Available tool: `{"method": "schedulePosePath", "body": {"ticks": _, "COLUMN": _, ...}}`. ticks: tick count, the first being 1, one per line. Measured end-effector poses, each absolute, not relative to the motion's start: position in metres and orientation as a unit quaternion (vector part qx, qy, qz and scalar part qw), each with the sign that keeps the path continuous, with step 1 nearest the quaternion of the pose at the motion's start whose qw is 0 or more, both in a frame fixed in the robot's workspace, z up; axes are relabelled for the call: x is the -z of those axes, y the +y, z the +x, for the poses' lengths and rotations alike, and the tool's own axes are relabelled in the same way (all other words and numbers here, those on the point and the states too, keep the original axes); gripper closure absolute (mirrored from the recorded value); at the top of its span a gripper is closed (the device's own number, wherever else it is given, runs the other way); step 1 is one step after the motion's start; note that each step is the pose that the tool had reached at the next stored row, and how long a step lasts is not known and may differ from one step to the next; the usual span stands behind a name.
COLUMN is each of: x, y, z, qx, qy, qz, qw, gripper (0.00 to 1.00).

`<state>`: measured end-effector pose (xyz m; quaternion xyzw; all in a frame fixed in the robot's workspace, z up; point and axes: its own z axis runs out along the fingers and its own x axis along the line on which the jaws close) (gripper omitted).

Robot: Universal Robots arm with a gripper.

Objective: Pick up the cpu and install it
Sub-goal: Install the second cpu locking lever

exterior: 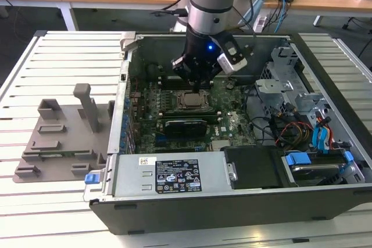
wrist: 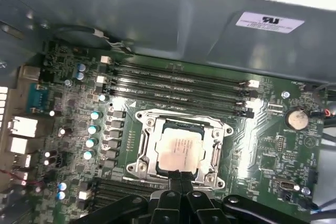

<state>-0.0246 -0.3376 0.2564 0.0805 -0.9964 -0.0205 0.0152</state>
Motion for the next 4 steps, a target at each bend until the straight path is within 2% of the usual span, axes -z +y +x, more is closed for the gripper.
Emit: {"method": "schedulePosePath", "body": {"ticks": 4, "x": -0.2566, "y": -0.3376, "z": -0.0245, "qx": 0.020, "qy": -0.996, "qz": 0.081, "qw": 0.015, "gripper": 0.89}}
